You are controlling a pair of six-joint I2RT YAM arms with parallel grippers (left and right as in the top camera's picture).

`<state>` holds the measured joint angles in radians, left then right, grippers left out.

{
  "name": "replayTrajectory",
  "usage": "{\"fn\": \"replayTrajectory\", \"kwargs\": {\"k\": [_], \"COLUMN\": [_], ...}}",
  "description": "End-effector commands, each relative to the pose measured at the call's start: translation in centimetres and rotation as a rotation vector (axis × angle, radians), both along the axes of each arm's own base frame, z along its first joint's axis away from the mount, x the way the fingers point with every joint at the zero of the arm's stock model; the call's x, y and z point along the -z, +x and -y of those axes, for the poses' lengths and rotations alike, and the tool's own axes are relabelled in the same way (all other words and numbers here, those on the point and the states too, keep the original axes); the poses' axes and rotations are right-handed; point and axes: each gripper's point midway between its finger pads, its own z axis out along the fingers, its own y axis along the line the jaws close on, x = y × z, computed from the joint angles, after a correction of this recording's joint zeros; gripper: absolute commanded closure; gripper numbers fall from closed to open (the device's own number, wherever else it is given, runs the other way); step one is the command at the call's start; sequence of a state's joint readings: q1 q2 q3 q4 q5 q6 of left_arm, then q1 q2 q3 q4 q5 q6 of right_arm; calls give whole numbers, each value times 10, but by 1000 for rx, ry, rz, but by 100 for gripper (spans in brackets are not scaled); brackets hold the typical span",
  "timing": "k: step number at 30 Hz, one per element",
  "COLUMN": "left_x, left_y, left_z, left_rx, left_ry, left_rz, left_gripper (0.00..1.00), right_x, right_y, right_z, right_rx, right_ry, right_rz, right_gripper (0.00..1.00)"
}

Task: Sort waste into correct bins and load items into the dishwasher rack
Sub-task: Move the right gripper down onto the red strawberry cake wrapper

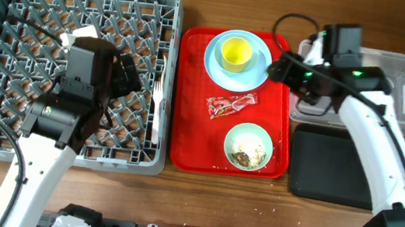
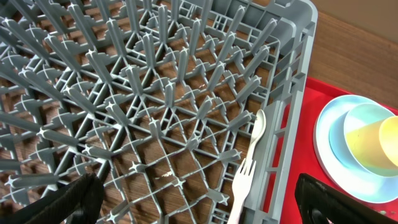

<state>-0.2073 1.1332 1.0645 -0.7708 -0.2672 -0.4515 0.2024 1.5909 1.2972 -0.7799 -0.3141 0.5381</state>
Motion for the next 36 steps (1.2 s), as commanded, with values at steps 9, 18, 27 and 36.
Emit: {"fn": "replayTrajectory", "kwargs": {"k": [9,18,27,36], "left_x": [-1,-1,-1,-1], "left_y": [1,1,1,1], "left_z": [-4,-4,-4,-4], "left_rx": [-22,-22,-22,-22], "left_ry": [3,3,3,3], "left_rz": [6,6,6,6], "left_gripper": [0,0,0,0], "right_x": [0,69,114,117], "right_y": [-51,-40,-20,-4], "right_z": [-114,-118,-80,-70], "right_rx": [-92,60,266,373], "right_ry": [-223,-397,-515,-399], "right_rz": [117,72,26,-29], "right_gripper": [28,32,23,15]}}
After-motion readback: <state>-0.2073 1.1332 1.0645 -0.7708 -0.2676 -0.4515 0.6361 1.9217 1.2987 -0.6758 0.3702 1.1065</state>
